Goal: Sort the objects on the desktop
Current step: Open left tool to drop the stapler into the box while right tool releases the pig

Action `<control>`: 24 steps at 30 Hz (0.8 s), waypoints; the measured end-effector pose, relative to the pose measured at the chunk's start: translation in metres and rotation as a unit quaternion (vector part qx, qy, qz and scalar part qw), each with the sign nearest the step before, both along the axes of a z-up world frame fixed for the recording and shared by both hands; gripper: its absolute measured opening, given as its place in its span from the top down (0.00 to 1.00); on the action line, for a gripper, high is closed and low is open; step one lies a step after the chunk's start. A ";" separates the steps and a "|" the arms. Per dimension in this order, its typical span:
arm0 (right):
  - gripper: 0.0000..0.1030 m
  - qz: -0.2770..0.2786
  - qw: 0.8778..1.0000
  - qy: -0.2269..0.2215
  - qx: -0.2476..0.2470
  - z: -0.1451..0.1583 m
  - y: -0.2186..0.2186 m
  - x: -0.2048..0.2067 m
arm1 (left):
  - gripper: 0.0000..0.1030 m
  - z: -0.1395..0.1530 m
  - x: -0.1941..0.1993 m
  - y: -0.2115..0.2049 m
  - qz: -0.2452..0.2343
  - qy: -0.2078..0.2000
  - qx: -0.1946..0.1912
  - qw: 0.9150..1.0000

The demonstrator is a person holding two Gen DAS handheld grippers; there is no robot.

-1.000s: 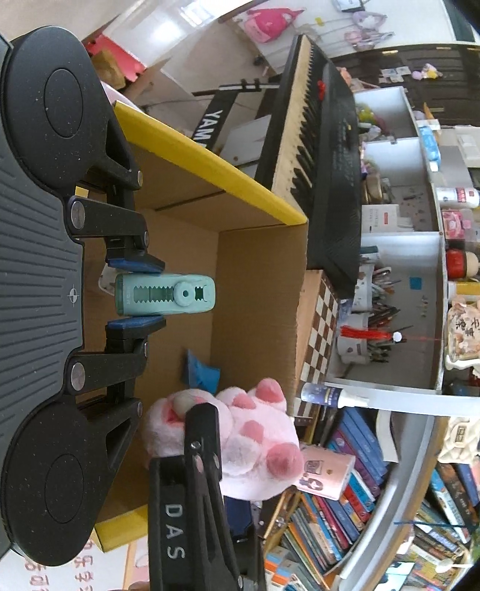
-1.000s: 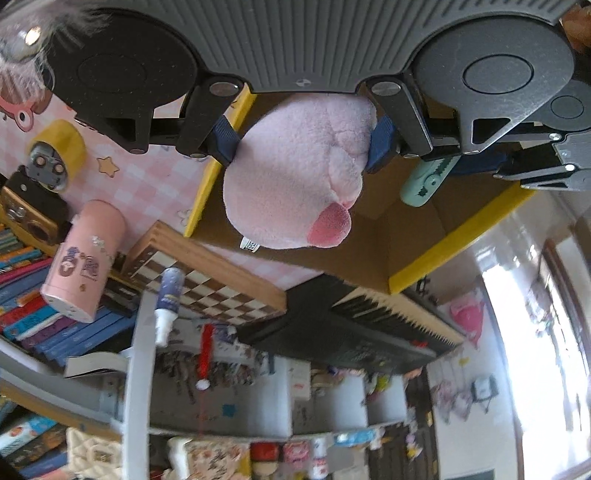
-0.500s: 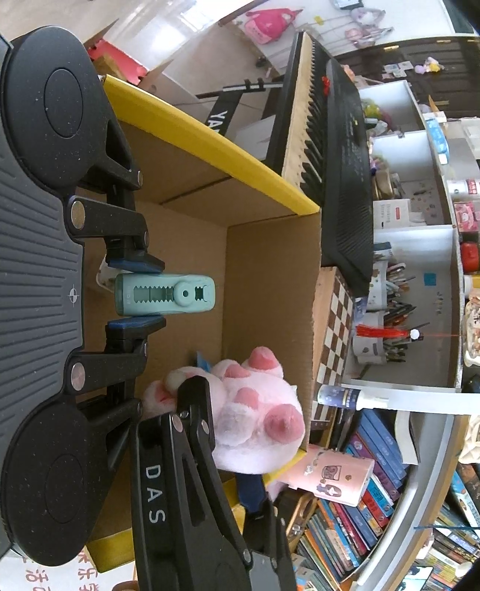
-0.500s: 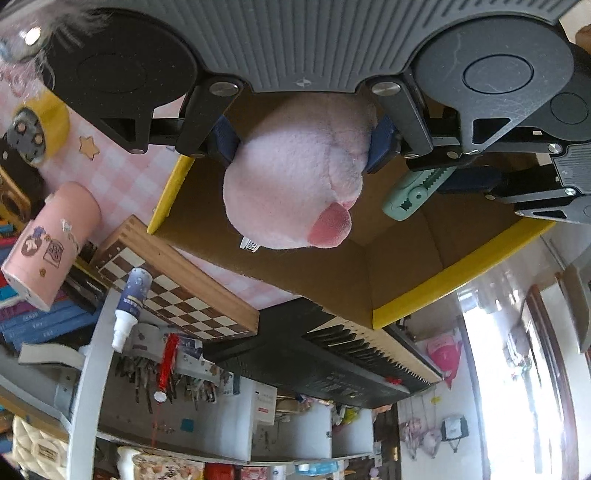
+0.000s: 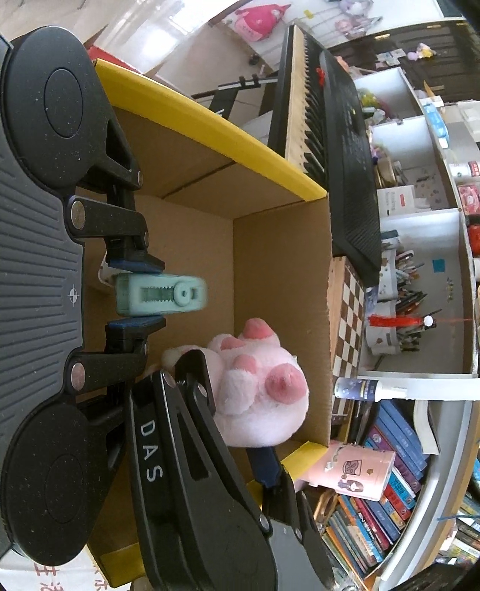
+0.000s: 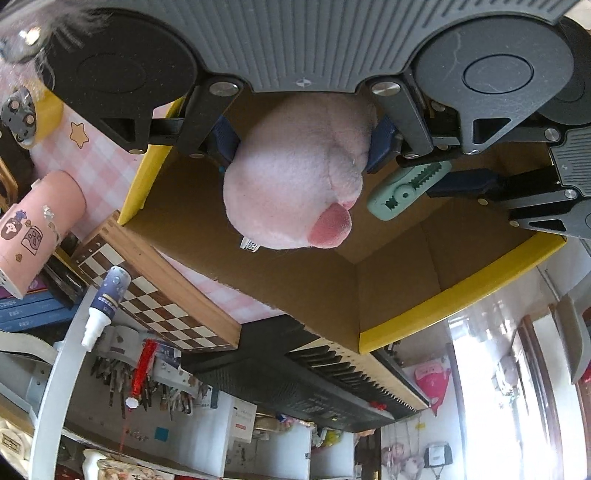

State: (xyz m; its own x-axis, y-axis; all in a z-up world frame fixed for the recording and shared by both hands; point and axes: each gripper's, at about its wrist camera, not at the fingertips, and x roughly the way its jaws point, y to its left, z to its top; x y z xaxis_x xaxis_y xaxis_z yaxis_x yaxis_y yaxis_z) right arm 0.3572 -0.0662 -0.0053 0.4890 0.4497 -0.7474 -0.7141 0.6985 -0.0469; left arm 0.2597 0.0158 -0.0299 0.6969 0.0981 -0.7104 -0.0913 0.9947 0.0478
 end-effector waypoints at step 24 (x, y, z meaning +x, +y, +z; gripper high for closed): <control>0.31 -0.004 1.000 -0.011 -0.006 0.002 0.001 -0.004 | 0.53 0.006 -0.012 0.003 0.013 -0.020 0.015 1.000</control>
State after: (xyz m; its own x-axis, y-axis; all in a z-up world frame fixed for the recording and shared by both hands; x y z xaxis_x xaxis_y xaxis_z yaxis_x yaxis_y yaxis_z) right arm 0.3536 -0.0652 -0.0033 0.5092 0.4364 -0.7418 -0.7073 0.7033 -0.0718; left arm 0.2481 0.0190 -0.0235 0.7217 0.1377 -0.6783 -0.1203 0.9901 0.0730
